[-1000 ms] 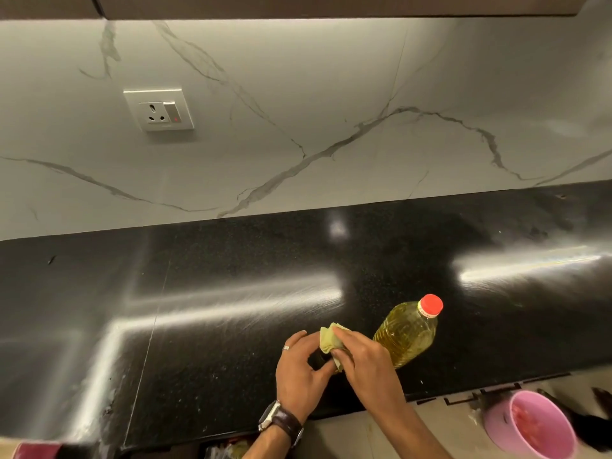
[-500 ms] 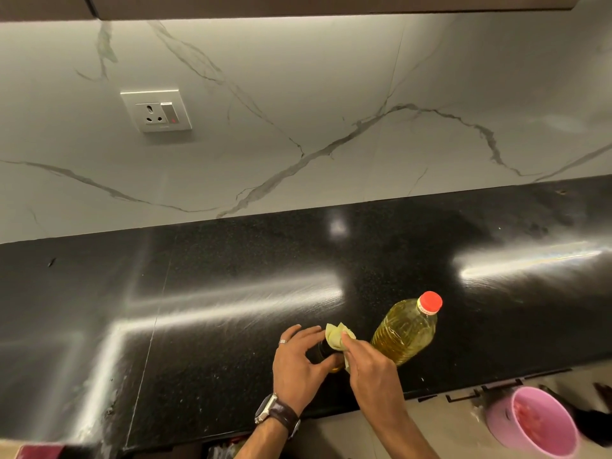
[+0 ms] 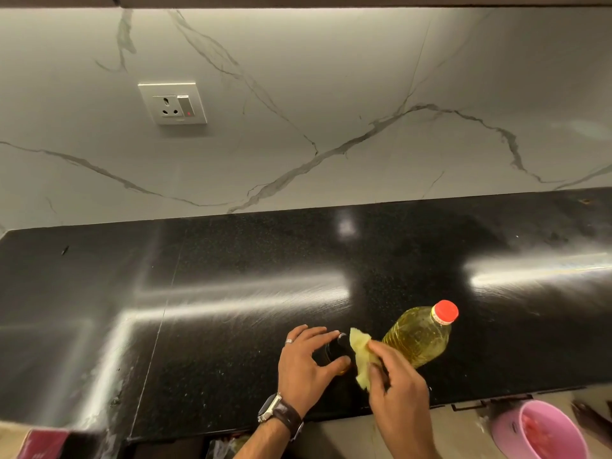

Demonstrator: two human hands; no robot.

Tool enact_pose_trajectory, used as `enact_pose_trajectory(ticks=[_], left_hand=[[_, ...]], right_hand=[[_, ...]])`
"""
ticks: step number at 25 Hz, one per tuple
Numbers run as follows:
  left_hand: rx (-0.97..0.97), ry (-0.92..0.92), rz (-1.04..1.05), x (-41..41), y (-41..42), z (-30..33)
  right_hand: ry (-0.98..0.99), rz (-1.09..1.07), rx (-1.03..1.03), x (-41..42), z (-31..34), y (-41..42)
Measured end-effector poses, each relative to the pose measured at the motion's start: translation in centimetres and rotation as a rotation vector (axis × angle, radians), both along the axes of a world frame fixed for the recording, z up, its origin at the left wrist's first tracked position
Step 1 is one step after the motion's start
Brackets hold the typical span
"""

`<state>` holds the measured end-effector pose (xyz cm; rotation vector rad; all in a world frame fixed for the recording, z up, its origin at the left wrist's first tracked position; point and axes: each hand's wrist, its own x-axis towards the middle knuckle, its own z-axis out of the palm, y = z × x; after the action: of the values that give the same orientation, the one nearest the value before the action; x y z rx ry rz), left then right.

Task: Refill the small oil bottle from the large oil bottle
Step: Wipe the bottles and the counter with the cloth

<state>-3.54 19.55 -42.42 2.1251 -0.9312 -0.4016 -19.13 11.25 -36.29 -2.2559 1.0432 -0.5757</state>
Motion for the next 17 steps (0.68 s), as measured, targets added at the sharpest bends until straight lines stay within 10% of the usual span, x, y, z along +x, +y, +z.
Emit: enact_pose_trajectory(ticks=[17], left_hand=[[-0.178,0.262,0.07,-0.4,-0.7,-0.7]], right_hand=[[0.787,0.617,-0.363,7.8,1.4,-2.7]])
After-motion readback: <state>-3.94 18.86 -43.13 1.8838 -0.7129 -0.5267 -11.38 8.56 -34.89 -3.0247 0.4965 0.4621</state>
